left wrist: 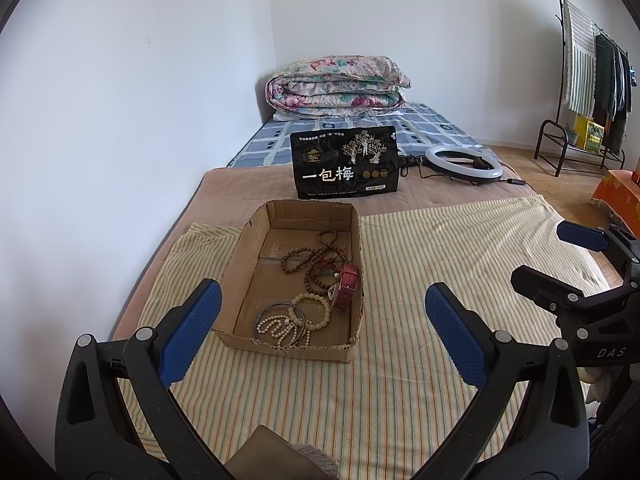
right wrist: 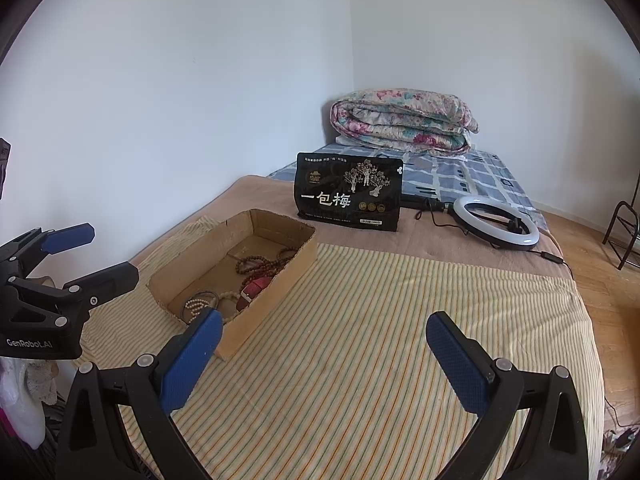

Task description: Organize jewelry

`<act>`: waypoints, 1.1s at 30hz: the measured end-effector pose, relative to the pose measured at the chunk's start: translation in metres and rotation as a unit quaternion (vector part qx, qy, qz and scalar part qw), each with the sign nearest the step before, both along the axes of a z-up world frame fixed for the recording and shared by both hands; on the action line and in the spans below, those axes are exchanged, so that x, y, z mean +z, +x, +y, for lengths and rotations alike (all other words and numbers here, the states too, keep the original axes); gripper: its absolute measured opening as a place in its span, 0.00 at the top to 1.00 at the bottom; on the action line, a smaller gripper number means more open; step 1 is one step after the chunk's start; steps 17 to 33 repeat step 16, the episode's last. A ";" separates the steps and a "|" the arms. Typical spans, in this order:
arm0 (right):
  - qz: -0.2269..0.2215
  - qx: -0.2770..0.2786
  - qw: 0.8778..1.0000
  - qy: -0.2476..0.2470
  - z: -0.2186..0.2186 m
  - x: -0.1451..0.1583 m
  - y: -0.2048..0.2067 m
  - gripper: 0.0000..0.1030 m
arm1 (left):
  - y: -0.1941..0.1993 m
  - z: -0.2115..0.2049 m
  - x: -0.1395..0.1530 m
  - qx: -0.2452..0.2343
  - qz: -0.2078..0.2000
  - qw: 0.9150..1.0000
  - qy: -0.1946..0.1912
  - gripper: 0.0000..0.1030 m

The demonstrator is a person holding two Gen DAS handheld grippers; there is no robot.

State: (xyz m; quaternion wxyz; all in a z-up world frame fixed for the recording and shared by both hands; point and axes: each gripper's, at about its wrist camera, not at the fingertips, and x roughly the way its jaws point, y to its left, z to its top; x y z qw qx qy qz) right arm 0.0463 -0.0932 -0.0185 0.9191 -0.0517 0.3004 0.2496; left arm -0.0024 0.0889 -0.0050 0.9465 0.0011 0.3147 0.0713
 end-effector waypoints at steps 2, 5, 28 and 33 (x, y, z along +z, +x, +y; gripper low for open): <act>0.001 0.001 1.000 0.000 0.000 0.000 0.000 0.00 | 0.000 0.000 -0.002 0.000 0.000 1.000 -0.001 0.00; 0.000 0.001 1.000 -0.001 0.000 -0.001 -0.001 0.00 | 0.000 0.000 -0.001 0.001 0.000 1.000 0.001 0.00; 0.001 0.004 1.000 -0.006 0.002 -0.002 -0.002 0.00 | 0.000 0.005 -0.005 0.007 0.000 1.000 -0.001 0.00; 0.001 0.004 1.000 -0.006 0.002 -0.002 -0.002 0.00 | 0.000 0.005 -0.005 0.007 0.000 1.000 -0.001 0.00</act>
